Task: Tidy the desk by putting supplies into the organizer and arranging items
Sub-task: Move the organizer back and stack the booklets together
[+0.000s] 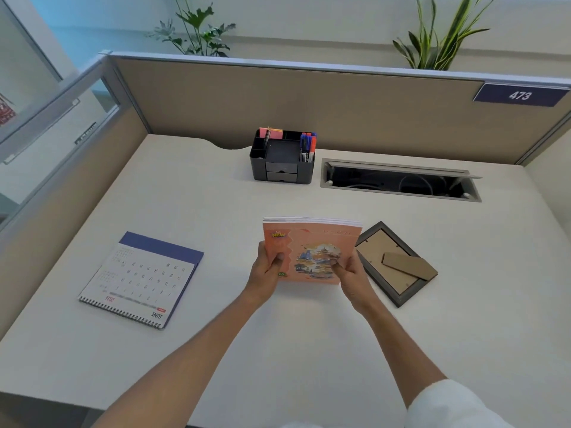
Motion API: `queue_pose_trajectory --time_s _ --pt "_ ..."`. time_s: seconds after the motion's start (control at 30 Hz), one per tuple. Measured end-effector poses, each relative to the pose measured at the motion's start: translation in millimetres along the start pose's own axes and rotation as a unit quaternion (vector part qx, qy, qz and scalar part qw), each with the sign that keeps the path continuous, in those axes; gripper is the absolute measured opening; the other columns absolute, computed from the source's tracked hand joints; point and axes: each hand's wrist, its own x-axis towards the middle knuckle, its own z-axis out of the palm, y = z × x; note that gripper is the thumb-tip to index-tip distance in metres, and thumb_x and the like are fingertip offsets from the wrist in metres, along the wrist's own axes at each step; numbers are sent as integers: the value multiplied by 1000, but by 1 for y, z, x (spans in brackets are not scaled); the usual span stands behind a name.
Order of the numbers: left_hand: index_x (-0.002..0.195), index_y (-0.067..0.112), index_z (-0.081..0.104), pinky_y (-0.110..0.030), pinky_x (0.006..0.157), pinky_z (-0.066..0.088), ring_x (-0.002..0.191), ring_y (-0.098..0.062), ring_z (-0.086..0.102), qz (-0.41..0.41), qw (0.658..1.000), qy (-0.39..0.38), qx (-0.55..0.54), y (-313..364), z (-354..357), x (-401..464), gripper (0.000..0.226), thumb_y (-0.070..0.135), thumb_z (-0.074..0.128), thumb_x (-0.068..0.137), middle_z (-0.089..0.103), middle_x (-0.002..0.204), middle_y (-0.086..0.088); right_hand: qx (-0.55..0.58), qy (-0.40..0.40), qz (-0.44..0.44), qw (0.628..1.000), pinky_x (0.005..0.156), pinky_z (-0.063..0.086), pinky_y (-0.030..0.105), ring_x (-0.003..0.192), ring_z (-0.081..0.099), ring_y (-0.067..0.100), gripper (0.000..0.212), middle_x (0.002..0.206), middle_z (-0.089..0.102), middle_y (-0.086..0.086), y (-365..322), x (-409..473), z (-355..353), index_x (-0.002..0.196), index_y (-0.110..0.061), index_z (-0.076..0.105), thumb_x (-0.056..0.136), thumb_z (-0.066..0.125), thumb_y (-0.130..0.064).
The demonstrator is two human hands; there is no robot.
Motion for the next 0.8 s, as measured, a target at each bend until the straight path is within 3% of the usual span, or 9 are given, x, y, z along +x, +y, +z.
queue_pose_trajectory --time_s 0.1,0.2,0.3,0.5,0.8 --pt "118 18 36 -26 79 50 92 -8 58 -11 1000 1 26 -3 -3 7 16 15 39 102 59 106 3 -36 10 6 999 82 52 20 116 58 6 45 129 59 -3 1 5 2 132 -31 43 99 45 -1" --pt "117 17 39 -33 77 50 89 -15 59 -14 999 19 42 3 -6 16 17 21 42 101 60 104 -1 -69 30 19 997 90 54 39 118 58 14 43 127 60 -3 -1 15 6 118 -42 48 98 49 -5" --pt "116 14 42 -30 73 49 88 -16 58 -31 998 37 43 6 -16 25 18 23 43 101 60 101 -1 -111 46 20 993 90 54 45 111 60 14 31 118 63 -5 -8 26 14 116 -31 50 96 52 -7" --pt "125 22 45 -35 83 53 104 -19 59 -136 989 52 6 9 -58 52 25 27 43 101 58 117 -1 -185 31 69 980 84 54 47 98 61 17 29 105 63 -5 -32 62 57 112 -20 50 86 48 -5" --pt "105 12 57 -43 81 56 91 -29 66 -220 968 117 41 15 -153 114 16 23 51 96 66 103 -11 -181 1 163 970 85 56 47 94 65 24 38 107 65 5 -34 149 153 111 -15 52 74 53 -17"
